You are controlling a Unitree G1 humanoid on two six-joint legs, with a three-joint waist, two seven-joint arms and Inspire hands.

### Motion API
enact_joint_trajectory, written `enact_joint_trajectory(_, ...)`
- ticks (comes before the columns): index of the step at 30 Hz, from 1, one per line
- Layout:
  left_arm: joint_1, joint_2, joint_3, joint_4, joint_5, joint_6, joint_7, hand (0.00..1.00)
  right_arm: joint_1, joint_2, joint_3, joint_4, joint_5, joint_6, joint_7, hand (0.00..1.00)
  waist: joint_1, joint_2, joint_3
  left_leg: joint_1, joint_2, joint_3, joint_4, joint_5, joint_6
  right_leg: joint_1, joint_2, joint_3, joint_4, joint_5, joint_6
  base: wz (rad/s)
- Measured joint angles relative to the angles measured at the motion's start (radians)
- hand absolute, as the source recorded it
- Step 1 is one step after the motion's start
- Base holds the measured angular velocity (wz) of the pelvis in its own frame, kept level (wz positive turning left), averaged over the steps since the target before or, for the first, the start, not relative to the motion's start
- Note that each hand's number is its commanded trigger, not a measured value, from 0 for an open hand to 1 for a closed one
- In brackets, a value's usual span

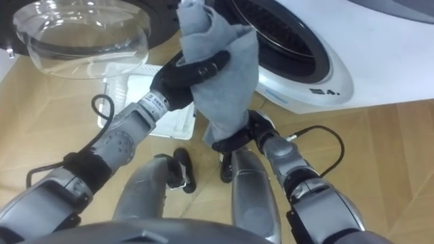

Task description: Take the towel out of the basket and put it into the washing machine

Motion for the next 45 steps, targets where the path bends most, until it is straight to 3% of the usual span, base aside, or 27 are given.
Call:
enact_joint_trajectory(6, 0.000, -0.029, 0.034, 0.049, -0.118, 0.020, 0.000, 1.00, -0.003, -0.001, -0.006, -0.013, -0.013, 0.026, -0.015, 1.00, 0.003, -0.013, -0.0053, 0.000, 0.000, 0.000, -0.002, 0.000, 0.000, -0.001, 0.000, -0.001, 0.000, 0.000, 0.000, 0.00)
enact_joint_trajectory(11, 0.011, -0.029, 0.034, 0.061, -0.150, 0.028, 0.000, 1.00, 0.003, -0.002, -0.021, -0.015, -0.042, 0.045, -0.037, 1.00, 0.009, -0.011, -0.0065, 0.000, 0.000, 0.000, -0.013, 0.001, -0.001, -0.001, 0.002, -0.002, -0.007, 0.000, 0.000, 0.00)
enact_joint_trajectory(13, 0.015, -0.030, 0.037, 0.062, -0.150, 0.028, 0.000, 1.00, 0.009, -0.007, -0.022, -0.020, -0.040, 0.045, -0.045, 1.00, 0.027, -0.008, -0.0084, 0.000, 0.002, 0.000, -0.015, 0.001, -0.002, 0.000, 0.006, -0.001, -0.014, 0.001, -0.001, 0.00)
enact_joint_trajectory(14, 0.016, -0.030, 0.037, 0.063, -0.149, 0.028, 0.000, 0.95, 0.010, -0.008, -0.022, -0.020, -0.039, 0.045, -0.047, 1.00, 0.032, -0.007, -0.0092, 0.000, 0.003, 0.000, -0.014, 0.002, -0.003, 0.001, 0.007, -0.001, -0.016, 0.001, -0.001, 0.00)
enact_joint_trajectory(15, 0.018, -0.029, 0.037, 0.065, -0.149, 0.027, 0.000, 0.24, 0.010, -0.007, -0.022, -0.020, -0.039, 0.045, -0.051, 1.00, 0.039, -0.004, -0.0107, 0.001, 0.003, 0.000, -0.014, 0.002, -0.004, 0.002, 0.007, -0.002, -0.018, 0.001, -0.001, 0.00)
enact_joint_trajectory(16, 0.019, -0.029, 0.037, 0.070, -0.148, 0.024, 0.000, 0.00, 0.010, -0.008, -0.022, -0.018, -0.040, 0.044, -0.052, 1.00, 0.047, -0.001, -0.0124, 0.004, 0.003, -0.001, -0.014, 0.003, -0.004, 0.005, 0.008, -0.002, -0.019, 0.001, -0.001, 0.00)
enact_joint_trajectory(20, 0.025, -0.029, 0.061, 0.104, -0.144, 0.020, -0.016, 0.00, 0.019, -0.008, -0.031, -0.013, -0.043, 0.045, -0.054, 1.00, 0.063, 0.005, -0.0156, 0.016, 0.002, -0.005, -0.018, 0.004, -0.007, 0.017, 0.008, -0.006, -0.022, 0.001, -0.001, 0.03)
enact_joint_trajectory(24, 0.053, -0.002, 0.075, 0.127, -0.132, 0.019, -0.021, 0.00, 0.033, -0.018, -0.043, -0.013, -0.032, 0.045, -0.075, 1.00, 0.067, 0.024, -0.0125, 0.018, 0.002, -0.011, -0.021, 0.004, -0.007, 0.025, 0.007, -0.012, -0.022, 0.002, -0.003, 0.03)
enact_joint_trajectory(26, 0.065, 0.002, 0.083, 0.136, -0.075, 0.018, -0.021, 0.00, 0.039, -0.033, -0.044, -0.013, -0.030, 0.045, -0.086, 1.00, 0.080, 0.029, -0.0112, 0.018, 0.001, -0.010, -0.023, 0.004, -0.007, 0.025, 0.005, -0.012, -0.023, 0.004, -0.005, 0.00)
enact_joint_trajectory(30, 0.075, 0.021, 0.098, 0.171, 0.102, 0.016, -0.001, 0.00, 0.045, -0.056, -0.049, -0.004, -0.020, 0.045, -0.096, 1.00, 0.105, 0.032, -0.0118, 0.017, 0.000, -0.010, -0.032, 0.011, -0.010, 0.022, 0.006, -0.013, -0.028, 0.006, -0.008, 0.00)
enact_joint_trajectory(35, 0.094, 0.020, 0.151, 0.195, 0.321, 0.015, 0.128, 0.00, 0.053, -0.065, -0.061, -0.001, 0.056, 0.045, -0.129, 1.00, 0.114, 0.034, -0.0118, 0.015, -0.001, -0.006, -0.046, 0.015, -0.014, 0.011, 0.006, -0.009, -0.027, 0.003, -0.010, 0.00)
enact_joint_trajectory(37, 0.107, 0.030, 0.152, 0.196, 0.489, 0.015, 0.191, 0.00, 0.053, -0.078, -0.061, 0.004, 0.124, 0.046, -0.131, 1.00, 0.118, 0.033, -0.0117, 0.015, -0.001, -0.005, -0.048, 0.016, -0.016, 0.011, 0.006, -0.008, -0.021, 0.001, -0.011, 0.00)
enact_joint_trajectory(40, 0.124, 0.030, 0.152, 0.197, 0.646, 0.017, 0.268, 0.00, 0.049, -0.085, -0.084, 0.004, 0.219, 0.058, -0.134, 1.00, 0.116, 0.033, -0.0114, 0.015, -0.004, -0.004, -0.049, 0.016, -0.017, 0.009, 0.003, -0.008, -0.023, -0.003, -0.011, 0.00)
enact_joint_trajectory(45, 0.135, 0.038, 0.165, 0.258, 0.779, 0.018, 0.351, 0.00, 0.045, -0.085, -0.143, 0.006, 0.400, 0.066, -0.139, 1.00, 0.115, 0.032, -0.0111, 0.012, -0.005, -0.005, -0.046, 0.016, -0.016, 0.008, 0.000, -0.010, -0.023, -0.004, -0.011, 0.01)
